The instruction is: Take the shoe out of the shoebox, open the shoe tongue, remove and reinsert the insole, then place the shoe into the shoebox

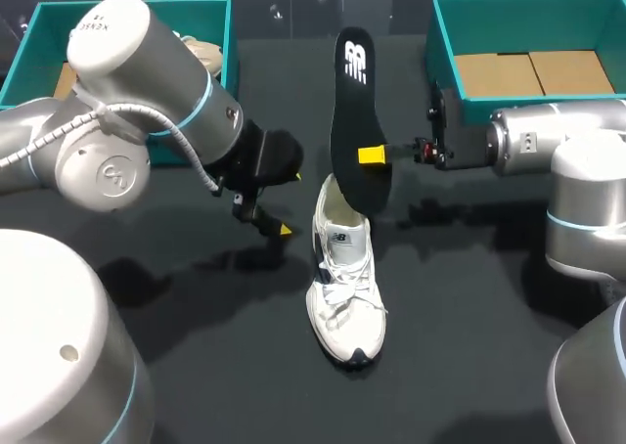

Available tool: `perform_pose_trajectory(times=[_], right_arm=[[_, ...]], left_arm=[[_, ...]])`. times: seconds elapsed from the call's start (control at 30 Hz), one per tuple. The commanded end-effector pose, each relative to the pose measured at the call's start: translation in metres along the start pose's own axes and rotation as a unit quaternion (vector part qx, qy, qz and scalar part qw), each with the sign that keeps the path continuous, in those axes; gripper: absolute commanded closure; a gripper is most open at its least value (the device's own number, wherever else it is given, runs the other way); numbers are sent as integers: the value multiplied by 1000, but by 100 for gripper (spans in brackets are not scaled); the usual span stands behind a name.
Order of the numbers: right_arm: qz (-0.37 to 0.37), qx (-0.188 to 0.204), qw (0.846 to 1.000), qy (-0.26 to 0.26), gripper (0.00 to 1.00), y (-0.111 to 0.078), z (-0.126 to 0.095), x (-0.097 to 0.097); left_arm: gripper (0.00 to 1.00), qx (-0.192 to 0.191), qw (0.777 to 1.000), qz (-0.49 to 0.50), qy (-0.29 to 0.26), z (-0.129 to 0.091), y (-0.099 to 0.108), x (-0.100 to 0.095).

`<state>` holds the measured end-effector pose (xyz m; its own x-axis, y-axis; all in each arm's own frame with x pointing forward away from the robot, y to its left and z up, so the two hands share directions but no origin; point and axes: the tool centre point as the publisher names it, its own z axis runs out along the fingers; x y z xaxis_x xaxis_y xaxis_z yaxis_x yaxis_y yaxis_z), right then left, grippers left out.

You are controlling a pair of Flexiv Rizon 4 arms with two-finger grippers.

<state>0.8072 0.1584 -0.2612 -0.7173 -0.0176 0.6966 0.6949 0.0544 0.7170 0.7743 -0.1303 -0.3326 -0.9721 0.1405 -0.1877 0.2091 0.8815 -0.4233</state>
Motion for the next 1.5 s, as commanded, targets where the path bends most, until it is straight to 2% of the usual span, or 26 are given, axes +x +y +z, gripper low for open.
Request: perform_pose_trajectory(times=[0.03, 0.3, 0.63, 0.8, 1.03, 1.5], right_arm=[[-2, 3, 1000, 13, 100, 5, 10, -9], [-21, 1, 1000, 16, 100, 3, 16, -11], [-20, -1, 1000, 11, 100, 3, 16, -12], [-25, -1, 1000, 10, 100, 1, 19, -15], [-33, 6, 999, 14, 100, 0, 28, -16], [-38, -6, 999, 16, 100, -3, 23, -16]], left_arm=[[0, 3, 1000, -1, 1, 8, 2, -1], [0, 14, 1000, -22, 2, 17, 2, -1], [0, 15, 1000, -21, 1, 17, 2, -2], [0, 8, 999, -42, 12, 30, -4, -4], [0, 5, 999, -44, 13, 35, -8, -6], [0, 0, 999, -47, 17, 37, -8, -5]])
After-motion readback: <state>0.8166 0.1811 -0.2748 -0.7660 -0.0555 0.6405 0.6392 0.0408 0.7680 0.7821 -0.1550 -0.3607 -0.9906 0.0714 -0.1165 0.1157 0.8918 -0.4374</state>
